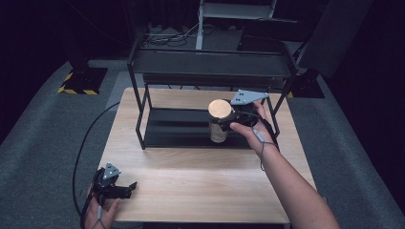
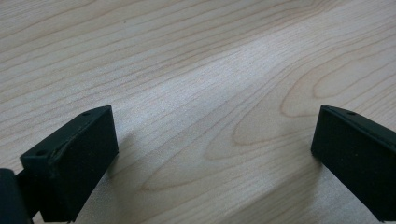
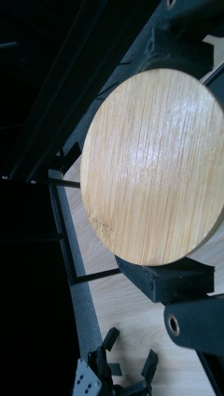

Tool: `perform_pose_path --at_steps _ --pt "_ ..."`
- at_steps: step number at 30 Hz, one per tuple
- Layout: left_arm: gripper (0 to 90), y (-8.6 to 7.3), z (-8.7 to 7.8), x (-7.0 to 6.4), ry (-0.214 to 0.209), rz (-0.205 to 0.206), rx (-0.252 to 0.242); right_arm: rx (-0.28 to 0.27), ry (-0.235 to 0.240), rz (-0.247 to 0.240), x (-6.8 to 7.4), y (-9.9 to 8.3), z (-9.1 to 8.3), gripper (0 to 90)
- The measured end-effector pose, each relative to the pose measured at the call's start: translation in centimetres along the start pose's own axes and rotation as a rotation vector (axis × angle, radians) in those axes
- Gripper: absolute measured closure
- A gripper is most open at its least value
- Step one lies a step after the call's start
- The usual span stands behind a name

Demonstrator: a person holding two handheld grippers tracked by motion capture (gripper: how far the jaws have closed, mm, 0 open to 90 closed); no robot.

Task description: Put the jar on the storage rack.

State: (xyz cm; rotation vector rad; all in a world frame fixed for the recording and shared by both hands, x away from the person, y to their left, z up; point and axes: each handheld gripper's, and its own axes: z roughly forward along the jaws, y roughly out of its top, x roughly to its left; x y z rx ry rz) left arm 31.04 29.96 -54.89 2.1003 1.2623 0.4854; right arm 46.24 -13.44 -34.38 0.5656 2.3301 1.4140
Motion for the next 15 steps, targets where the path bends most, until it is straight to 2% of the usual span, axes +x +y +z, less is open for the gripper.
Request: perform_pose_path --at_steps 15 --pt "0.5 0.0 0.0 0.0 0.0 0.0 0.0 0.012 -0.024 0.021 -1.7 -0.3 2.0 23.9"
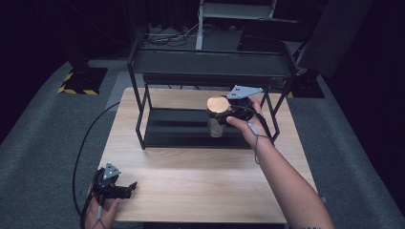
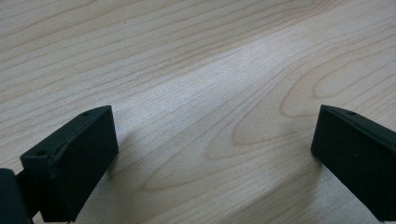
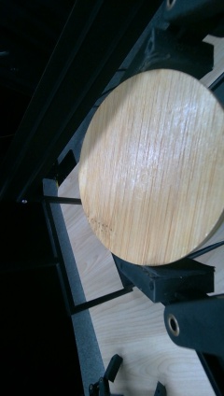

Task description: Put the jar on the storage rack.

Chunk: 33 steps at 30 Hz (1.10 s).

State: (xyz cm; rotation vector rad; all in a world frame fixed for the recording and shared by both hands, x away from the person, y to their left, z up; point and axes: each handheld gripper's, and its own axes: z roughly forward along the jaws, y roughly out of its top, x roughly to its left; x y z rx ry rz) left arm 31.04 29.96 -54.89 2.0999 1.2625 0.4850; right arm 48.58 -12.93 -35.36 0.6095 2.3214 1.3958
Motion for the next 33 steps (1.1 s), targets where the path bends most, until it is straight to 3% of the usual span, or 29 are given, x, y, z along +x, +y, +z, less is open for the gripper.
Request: perform_pose_path --at_steps 33 --pt "0.5 0.0 0.0 0.0 0.0 0.0 0.0 0.025 -0.061 0.046 -2.8 -2.2 4.0 23.8"
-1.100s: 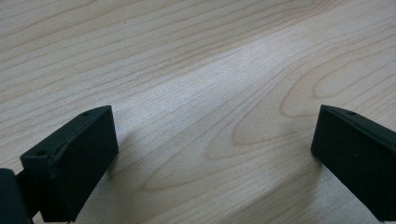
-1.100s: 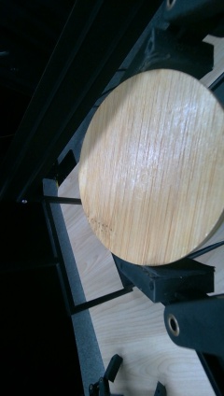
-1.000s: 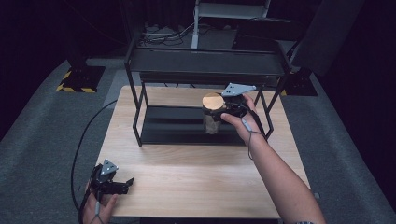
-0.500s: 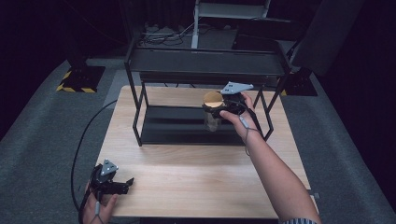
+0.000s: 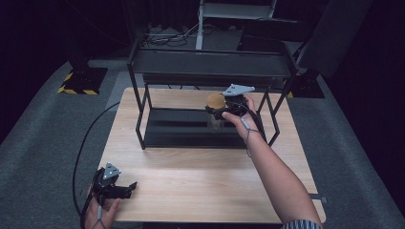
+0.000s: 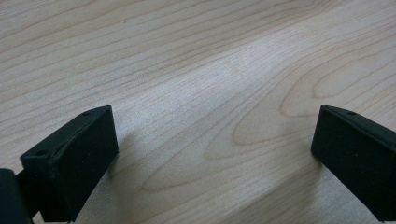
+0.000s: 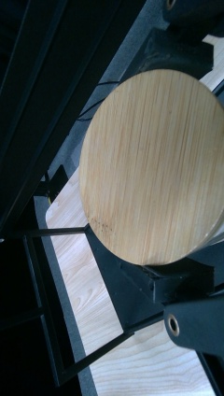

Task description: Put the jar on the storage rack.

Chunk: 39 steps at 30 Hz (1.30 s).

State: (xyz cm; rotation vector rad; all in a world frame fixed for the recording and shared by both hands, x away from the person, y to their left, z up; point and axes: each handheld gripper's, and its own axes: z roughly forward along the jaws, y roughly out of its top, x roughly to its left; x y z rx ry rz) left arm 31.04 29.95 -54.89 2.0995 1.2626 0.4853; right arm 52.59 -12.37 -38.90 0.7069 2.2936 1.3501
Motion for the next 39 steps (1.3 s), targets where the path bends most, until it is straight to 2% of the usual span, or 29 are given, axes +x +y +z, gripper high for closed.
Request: perform_pose_path --at_steps 22,32,39 --pt "0.5 0.0 0.0 0.0 0.0 0.001 0.001 0.025 -0.009 0.019 -0.5 -1.2 2.1 23.8" --pt "0.5 0.0 0.0 0.0 0.0 0.001 0.001 0.052 -0.004 0.016 -0.5 -1.6 2.7 23.8" --pt "0.5 0.0 0.0 0.0 0.001 0.001 0.001 0.049 -0.002 0.026 -0.6 -1.7 2.9 23.7"
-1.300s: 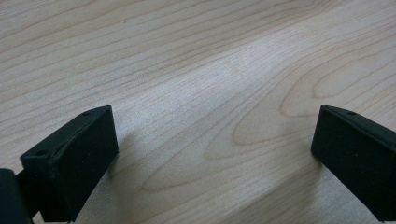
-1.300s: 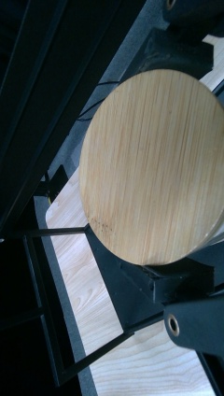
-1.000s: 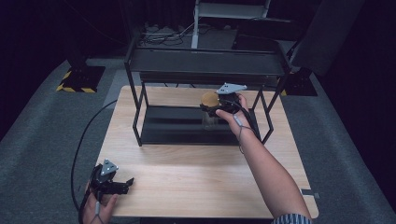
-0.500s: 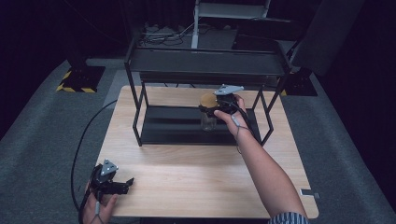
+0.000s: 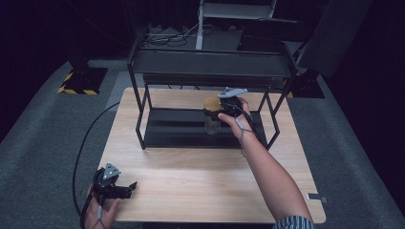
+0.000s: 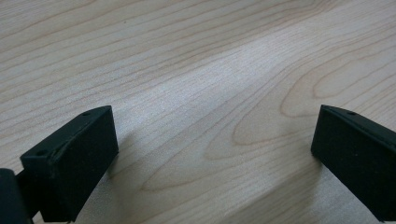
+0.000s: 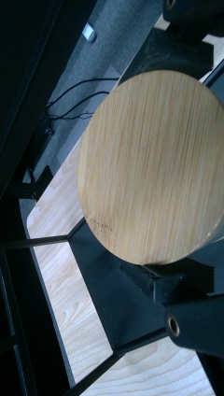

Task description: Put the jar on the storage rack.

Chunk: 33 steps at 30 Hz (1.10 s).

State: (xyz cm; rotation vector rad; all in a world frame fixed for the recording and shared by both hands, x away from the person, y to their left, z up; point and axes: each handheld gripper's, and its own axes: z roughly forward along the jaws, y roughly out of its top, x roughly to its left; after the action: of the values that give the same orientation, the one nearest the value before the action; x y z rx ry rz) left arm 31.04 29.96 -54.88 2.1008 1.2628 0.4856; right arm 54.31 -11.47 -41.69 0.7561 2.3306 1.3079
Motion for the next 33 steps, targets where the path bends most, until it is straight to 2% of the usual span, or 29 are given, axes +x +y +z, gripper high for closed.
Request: perform_pose_path --at_steps 16,26,33 --pt "0.5 0.0 0.0 0.0 0.0 0.0 0.0 0.026 0.003 0.019 -0.2 -0.6 0.5 23.7" --pt "0.5 0.0 0.0 0.0 0.0 0.0 0.0 0.017 0.001 0.061 -1.0 -1.1 0.2 23.2" --pt "0.5 0.0 0.0 0.0 0.0 0.0 -0.001 0.012 0.001 0.083 -1.1 -1.2 0.1 11.3"
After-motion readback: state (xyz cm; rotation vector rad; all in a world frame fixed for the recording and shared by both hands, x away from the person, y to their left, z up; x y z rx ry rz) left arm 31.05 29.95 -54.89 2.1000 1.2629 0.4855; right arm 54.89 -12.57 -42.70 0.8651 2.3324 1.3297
